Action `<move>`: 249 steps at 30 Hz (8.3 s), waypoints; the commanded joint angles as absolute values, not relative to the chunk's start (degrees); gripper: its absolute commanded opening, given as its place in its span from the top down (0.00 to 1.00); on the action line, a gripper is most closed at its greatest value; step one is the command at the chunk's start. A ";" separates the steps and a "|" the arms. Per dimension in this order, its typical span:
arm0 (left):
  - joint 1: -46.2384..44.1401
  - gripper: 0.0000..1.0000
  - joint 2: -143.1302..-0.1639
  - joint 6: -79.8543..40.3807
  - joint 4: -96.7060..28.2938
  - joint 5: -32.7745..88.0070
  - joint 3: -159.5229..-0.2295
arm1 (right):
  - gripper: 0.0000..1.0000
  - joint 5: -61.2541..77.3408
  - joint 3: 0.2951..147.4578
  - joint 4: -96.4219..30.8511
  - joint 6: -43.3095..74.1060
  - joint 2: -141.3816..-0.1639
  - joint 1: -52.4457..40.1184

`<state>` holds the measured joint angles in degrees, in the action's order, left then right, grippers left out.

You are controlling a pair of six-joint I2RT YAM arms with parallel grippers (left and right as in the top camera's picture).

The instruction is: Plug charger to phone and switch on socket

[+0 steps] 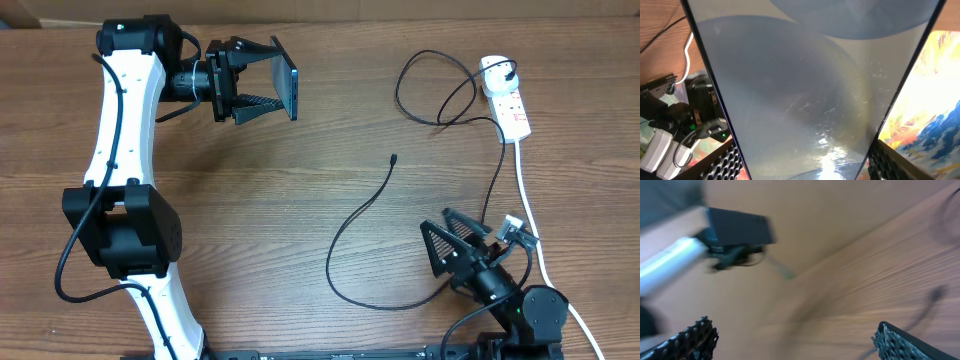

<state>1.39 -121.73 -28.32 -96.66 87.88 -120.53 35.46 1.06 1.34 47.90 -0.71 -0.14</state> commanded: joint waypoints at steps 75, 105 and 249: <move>-3.44 0.42 -120.31 -30.04 -94.80 89.08 -121.67 | 0.05 -13.74 72.51 -26.98 20.84 -68.62 -47.42; -6.83 0.42 -120.31 -29.19 -87.02 73.25 -121.67 | 0.25 -15.64 72.49 -25.26 24.27 -77.34 -47.51; -10.98 0.43 -120.31 -33.76 -81.17 71.35 -121.67 | 0.80 -20.99 72.49 -24.08 31.75 -81.28 -42.61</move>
